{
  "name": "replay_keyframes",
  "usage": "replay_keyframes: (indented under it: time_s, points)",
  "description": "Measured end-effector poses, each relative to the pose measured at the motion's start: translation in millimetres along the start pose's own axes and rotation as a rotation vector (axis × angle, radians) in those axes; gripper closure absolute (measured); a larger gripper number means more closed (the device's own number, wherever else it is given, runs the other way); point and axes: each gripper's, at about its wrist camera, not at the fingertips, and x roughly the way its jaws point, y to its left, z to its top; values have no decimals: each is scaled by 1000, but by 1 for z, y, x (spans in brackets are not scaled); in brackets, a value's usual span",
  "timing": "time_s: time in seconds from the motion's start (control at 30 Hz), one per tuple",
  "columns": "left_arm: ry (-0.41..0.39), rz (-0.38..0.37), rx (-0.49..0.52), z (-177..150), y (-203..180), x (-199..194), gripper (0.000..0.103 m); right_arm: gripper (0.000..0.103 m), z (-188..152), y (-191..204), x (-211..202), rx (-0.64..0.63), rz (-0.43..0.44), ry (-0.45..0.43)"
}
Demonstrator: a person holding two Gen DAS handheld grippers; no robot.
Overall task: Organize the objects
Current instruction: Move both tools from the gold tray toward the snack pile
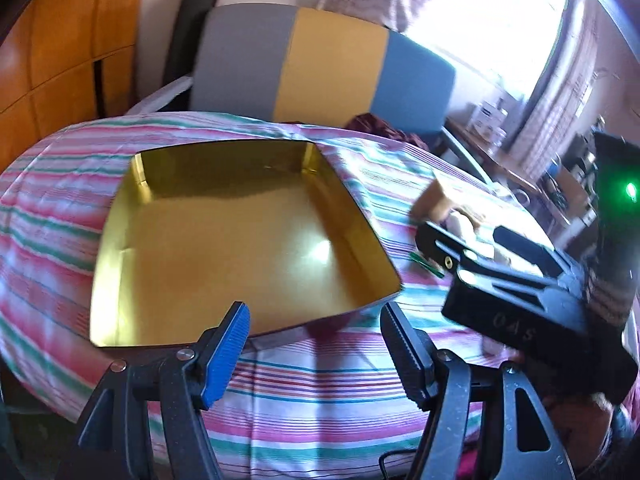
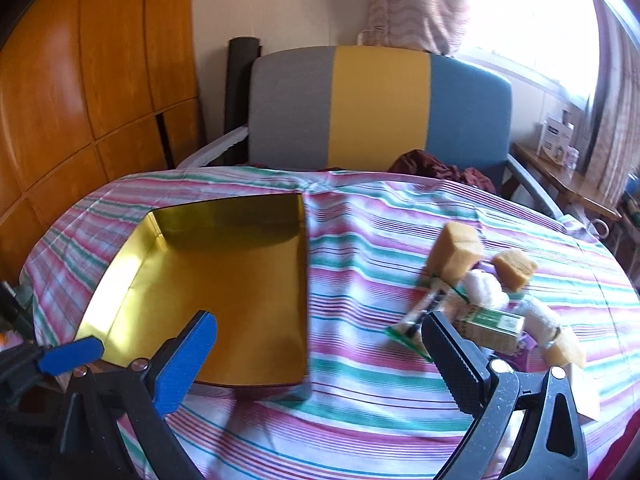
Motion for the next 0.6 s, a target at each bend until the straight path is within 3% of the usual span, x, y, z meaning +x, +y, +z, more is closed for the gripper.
replay_keyframes:
  time_s: [0.13,0.33,0.47,0.6]
  points:
    - [18,-40,31,-3,-10,3,35,0,0,-18,-2,20,-43,5]
    - [11,-38,49,-2,-13,3,32,0,-4,-40,-5,15,-105,12]
    - [21,-28,117,4,-25,7,30,0,-6,-54,-12,1,-117,9]
    - [63,-69,171,11,-43,17,30,0,-7,-95,-28,62,-129,9]
